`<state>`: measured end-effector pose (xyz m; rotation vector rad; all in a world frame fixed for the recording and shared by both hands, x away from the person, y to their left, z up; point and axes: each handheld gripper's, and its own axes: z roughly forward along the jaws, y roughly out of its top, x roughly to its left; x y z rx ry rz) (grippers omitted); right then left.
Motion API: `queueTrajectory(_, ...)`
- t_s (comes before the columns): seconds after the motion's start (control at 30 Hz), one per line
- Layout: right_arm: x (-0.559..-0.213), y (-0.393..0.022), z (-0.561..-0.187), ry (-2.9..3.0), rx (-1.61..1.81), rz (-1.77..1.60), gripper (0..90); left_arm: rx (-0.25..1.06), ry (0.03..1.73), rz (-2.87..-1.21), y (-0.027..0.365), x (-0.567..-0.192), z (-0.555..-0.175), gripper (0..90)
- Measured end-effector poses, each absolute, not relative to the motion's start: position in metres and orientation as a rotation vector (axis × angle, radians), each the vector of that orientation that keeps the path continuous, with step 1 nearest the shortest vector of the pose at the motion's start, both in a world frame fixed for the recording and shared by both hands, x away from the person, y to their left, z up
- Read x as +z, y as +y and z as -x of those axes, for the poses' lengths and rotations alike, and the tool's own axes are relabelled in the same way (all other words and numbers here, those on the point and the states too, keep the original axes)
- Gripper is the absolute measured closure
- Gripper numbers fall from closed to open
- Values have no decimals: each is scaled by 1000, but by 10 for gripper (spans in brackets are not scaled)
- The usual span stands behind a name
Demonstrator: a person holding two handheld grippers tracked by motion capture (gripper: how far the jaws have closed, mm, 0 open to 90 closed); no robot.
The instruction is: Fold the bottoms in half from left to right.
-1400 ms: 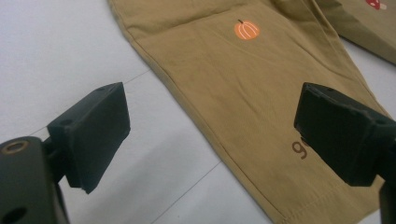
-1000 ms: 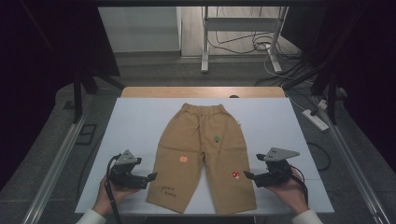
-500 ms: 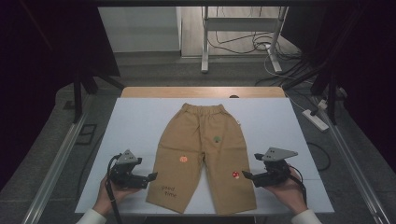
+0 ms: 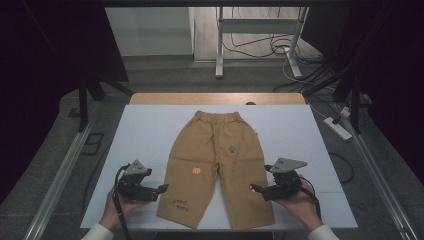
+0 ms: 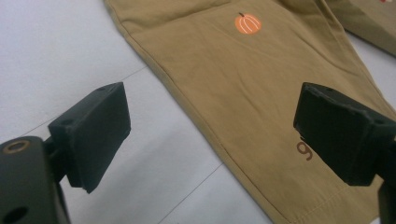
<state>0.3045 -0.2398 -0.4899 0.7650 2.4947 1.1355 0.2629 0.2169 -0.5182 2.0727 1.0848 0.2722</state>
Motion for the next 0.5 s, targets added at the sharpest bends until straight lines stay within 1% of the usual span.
queueTrajectory(0.5, -488, -199, -307, 2562, 1171, -689, 175, 270, 1092, -2070, 217, -519, -265, 110)
